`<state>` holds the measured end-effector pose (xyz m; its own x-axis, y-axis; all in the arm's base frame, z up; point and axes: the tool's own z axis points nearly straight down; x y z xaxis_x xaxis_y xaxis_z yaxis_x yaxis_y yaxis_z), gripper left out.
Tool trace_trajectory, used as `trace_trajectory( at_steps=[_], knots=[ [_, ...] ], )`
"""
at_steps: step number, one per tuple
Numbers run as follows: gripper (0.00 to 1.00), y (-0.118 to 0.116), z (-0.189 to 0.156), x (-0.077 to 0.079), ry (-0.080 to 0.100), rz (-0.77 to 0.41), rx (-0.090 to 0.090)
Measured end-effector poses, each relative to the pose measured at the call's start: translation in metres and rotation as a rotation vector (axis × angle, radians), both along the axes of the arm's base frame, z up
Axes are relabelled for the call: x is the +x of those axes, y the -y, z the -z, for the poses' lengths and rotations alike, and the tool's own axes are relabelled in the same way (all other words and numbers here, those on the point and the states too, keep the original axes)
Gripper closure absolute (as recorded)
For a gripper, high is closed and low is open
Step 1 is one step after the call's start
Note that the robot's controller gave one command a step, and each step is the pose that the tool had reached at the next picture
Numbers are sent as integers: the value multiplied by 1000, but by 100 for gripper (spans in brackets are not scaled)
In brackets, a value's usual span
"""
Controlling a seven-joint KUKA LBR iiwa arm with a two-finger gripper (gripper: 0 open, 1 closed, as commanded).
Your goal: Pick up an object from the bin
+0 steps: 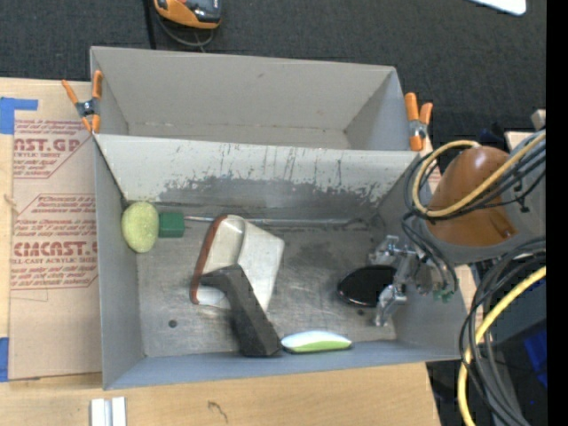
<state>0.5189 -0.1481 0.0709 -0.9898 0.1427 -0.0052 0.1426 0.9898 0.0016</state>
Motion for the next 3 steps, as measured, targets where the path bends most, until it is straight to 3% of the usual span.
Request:
trace_trajectory(
  at_steps=[3],
  knots=[
    [100,-1,-15,-2,-8,0,2]
  ],
)
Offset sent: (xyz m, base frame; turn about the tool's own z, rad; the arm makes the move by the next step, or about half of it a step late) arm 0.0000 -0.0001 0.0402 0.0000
